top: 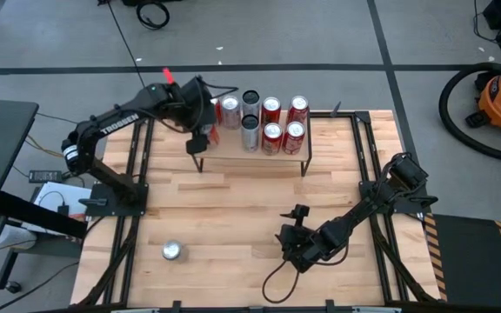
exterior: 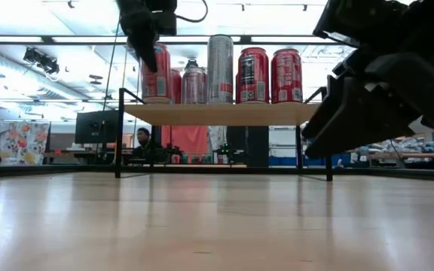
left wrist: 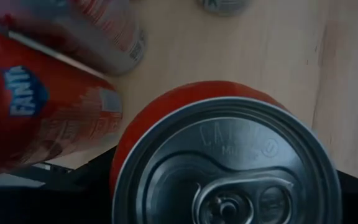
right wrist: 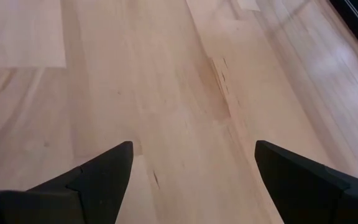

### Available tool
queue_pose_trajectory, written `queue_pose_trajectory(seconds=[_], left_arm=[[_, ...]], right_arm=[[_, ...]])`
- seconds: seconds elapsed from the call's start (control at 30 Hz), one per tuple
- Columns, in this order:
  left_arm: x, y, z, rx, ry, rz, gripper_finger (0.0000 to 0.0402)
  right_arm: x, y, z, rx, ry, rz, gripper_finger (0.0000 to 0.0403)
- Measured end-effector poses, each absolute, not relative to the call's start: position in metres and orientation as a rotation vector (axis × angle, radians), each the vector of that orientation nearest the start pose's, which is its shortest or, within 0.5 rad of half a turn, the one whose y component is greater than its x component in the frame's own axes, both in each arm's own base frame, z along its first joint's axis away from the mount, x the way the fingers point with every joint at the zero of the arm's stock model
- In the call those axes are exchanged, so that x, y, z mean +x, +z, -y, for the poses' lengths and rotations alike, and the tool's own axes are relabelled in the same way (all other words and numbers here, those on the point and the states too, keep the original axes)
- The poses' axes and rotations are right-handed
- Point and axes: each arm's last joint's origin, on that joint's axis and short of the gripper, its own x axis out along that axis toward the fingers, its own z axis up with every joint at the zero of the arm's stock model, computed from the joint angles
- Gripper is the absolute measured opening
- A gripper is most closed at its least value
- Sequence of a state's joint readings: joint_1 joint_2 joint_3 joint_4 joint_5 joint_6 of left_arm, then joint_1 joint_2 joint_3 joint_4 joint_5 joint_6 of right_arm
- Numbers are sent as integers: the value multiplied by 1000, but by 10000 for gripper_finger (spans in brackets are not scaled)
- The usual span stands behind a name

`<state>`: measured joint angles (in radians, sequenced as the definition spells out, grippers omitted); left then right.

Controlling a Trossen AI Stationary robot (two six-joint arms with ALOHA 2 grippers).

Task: Place canned beverage on shelf
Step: Put the orange soda can on the shelf

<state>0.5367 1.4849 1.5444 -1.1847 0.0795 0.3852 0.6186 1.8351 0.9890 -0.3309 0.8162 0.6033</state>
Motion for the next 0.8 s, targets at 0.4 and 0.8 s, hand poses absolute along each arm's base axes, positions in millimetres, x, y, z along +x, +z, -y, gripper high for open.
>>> queue_pose_trajectory(seconds=[0.4,0.8], left_arm=[[248,341,-156,-74,166,-1148,320],[248,337,-157,-81,207,-1193,382]], right_arm=[[283,134,-172,-220,-424,-777,348],[284,134,-173,-222,-415,-770,348]])
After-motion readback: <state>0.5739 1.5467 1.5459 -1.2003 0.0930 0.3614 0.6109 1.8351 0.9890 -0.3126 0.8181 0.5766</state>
